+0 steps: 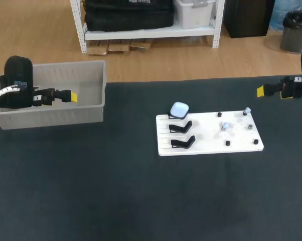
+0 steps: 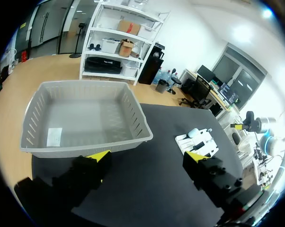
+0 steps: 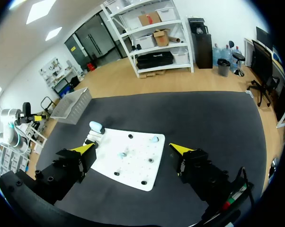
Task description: Pick up each earbud case from the left stands, insert the matching earbuds, close the lid, and place the case in the box.
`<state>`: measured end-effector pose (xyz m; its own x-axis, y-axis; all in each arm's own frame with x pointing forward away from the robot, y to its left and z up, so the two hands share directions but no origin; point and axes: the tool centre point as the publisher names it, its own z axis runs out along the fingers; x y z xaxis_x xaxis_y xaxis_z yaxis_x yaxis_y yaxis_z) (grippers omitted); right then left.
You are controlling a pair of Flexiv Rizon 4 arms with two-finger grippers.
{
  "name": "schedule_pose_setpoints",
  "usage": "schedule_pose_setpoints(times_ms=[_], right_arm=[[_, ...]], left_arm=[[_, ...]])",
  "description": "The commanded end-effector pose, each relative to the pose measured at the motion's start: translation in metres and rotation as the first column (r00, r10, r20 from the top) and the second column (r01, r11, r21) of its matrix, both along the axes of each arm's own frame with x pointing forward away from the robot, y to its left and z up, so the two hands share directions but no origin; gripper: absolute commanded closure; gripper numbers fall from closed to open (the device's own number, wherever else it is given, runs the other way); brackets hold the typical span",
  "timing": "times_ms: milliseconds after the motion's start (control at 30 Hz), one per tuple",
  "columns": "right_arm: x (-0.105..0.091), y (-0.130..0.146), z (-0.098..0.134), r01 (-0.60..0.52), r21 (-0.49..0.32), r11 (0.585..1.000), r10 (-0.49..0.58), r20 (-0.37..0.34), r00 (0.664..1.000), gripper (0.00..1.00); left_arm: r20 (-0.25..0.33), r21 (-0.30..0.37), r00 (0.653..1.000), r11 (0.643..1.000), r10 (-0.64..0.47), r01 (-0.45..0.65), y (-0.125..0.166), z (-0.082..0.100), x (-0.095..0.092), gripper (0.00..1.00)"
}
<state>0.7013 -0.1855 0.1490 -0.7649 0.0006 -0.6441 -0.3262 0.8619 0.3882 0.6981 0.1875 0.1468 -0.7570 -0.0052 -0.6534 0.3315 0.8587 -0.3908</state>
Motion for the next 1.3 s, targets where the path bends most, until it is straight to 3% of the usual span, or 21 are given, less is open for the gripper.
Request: schedule_pose_setpoints(times_ms=[33, 433, 567, 667, 833, 1000, 1233, 1300], right_arm=[[0.0, 0.0, 0.0, 0.001, -0.002, 1.0, -0.001, -0.001, 1.0, 0.0], [0.0, 0.0, 0.0, 0.001, -0.002, 1.0, -0.001, -0.001, 1.0, 0.0], [0.0, 0.0, 0.0, 0.001, -0.002, 1.0, -0.001, -0.001, 1.0, 0.0], [0.0, 0.0, 0.0, 0.001, -0.002, 1.0, -0.001, -0.001, 1.0, 0.0], [0.0, 0.0, 0.0, 0.001, -0.002, 1.0, -0.001, -0.001, 1.0, 0.0], [0.0, 0.0, 0.0, 0.001, -0.002, 1.0, -0.001, -0.001, 1.0, 0.0], [0.0, 0.0, 0.0, 0.001, -0.002, 1.0, -0.001, -0.001, 1.0, 0.0], [0.0, 0.0, 0.0, 0.001, -0.002, 1.0, -0.001, -0.001, 1.0, 0.0]], left_arm=[[-0.011, 0.011, 1.0, 1.0, 0.005, -0.005, -0.002, 0.002, 0.001, 0.0], [-0.011, 0.011, 1.0, 1.0, 0.005, -0.005, -0.002, 0.002, 0.001, 0.0], [0.03, 0.028, 0.997, 0.997, -0.067, 0.066, -0.009, 0.008, 0.002, 0.0], [0.06, 0.066, 0.98, 0.981, -0.188, 0.184, -0.023, 0.013, 0.005, 0.0], [0.133, 0.128, 0.907, 0.914, -0.4, 0.385, -0.048, 0.031, 0.008, 0.0], [0.182, 0.144, 0.827, 0.846, -0.532, 0.513, -0.07, 0.038, 0.015, 0.0], [0.237, 0.228, 0.658, 0.7, -0.714, 0.677, -0.102, 0.032, 0.02, 0.0], [0.257, 0.25, 0.622, 0.673, -0.739, 0.696, -0.112, 0.028, 0.023, 0.0]])
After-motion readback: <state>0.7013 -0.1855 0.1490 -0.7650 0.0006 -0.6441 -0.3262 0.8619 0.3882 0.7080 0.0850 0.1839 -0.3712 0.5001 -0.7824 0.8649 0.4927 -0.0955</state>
